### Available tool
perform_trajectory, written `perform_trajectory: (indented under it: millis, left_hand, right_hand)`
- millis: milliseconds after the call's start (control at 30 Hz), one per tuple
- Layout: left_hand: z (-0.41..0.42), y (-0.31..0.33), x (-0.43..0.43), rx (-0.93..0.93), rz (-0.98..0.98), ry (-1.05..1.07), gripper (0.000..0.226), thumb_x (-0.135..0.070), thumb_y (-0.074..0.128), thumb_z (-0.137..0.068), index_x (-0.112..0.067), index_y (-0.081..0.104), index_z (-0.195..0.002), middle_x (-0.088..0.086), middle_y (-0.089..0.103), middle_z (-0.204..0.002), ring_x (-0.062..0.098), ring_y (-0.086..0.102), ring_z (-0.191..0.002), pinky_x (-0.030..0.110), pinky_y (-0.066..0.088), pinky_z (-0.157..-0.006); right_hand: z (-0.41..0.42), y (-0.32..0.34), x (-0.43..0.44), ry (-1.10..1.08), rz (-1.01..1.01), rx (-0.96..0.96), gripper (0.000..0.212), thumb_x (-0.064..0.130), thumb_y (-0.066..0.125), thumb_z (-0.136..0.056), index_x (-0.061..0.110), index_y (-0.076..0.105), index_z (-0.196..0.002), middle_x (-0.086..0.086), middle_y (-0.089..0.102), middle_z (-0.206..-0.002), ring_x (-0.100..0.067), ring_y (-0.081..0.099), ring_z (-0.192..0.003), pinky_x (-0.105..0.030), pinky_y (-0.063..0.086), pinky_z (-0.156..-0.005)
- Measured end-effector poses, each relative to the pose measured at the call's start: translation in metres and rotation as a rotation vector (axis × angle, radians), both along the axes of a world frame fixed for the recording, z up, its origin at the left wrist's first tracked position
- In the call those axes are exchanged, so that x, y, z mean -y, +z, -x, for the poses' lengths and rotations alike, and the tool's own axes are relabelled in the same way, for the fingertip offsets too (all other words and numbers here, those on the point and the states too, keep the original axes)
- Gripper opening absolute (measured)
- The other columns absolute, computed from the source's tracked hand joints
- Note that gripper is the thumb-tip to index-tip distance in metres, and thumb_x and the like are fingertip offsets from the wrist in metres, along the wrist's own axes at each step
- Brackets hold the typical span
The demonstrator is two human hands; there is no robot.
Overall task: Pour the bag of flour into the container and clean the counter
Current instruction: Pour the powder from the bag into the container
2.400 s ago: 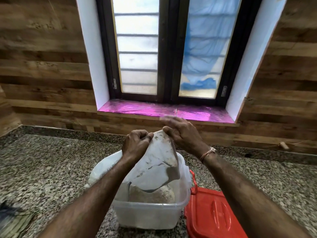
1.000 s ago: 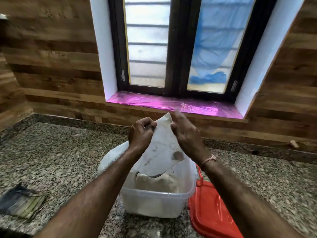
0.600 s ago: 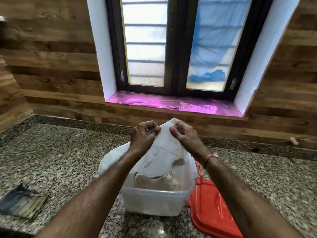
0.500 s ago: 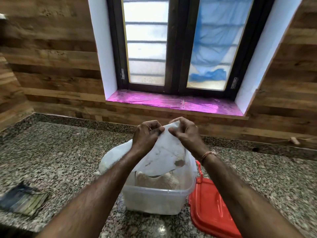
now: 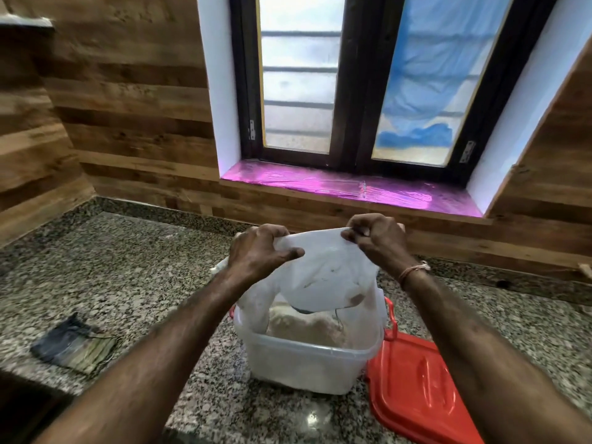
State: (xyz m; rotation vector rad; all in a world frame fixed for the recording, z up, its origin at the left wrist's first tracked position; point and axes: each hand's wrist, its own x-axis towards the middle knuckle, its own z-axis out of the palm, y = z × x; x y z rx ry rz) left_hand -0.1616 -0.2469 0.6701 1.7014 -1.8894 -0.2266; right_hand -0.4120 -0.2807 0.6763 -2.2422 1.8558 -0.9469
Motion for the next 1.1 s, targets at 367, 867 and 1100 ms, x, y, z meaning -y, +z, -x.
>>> perform_trajectory:
  millis: [367, 867, 1100]
  left_hand:
    - [-0.021, 0.003, 0.0, 0.035, 0.109, 0.04, 0.046, -0.072, 0.063, -0.081, -0.033, 0.071, -0.103, -0.008, 0.076, -0.104, 0.021, 0.07, -0.101, 0.039, 0.051, -0.089]
    - [-0.031, -0.037, -0.02, -0.816, -0.046, -0.097, 0.071, -0.057, 0.083, -0.067, -0.029, 0.048, -0.122, 0.001, 0.072, -0.113, 0.018, 0.071, -0.104, 0.045, 0.061, -0.086]
    - [-0.032, -0.077, -0.038, -0.609, -0.047, 0.038, 0.026, -0.04, 0.084, -0.079, -0.019, 0.07, -0.083, -0.009, 0.076, -0.079, 0.005, 0.071, -0.076, 0.036, 0.057, -0.067]
  right_hand:
    - [-0.043, 0.004, 0.0, 0.083, 0.049, -0.082, 0.021, 0.044, 0.075, -0.087, 0.023, 0.075, -0.084, 0.006, 0.074, -0.082, -0.018, 0.068, -0.082, -0.026, 0.038, -0.063]
    - [-0.063, 0.018, 0.016, 0.124, -0.048, 0.13, 0.021, 0.039, 0.074, -0.091, 0.022, 0.073, -0.078, 0.012, 0.061, -0.064, 0.0, 0.052, -0.059, -0.024, 0.036, -0.055]
    - [-0.05, 0.026, 0.029, 0.105, -0.138, 0.214, 0.02, 0.036, 0.072, -0.092, 0.019, 0.077, -0.082, 0.004, 0.074, -0.077, -0.015, 0.064, -0.071, -0.047, 0.06, -0.077]
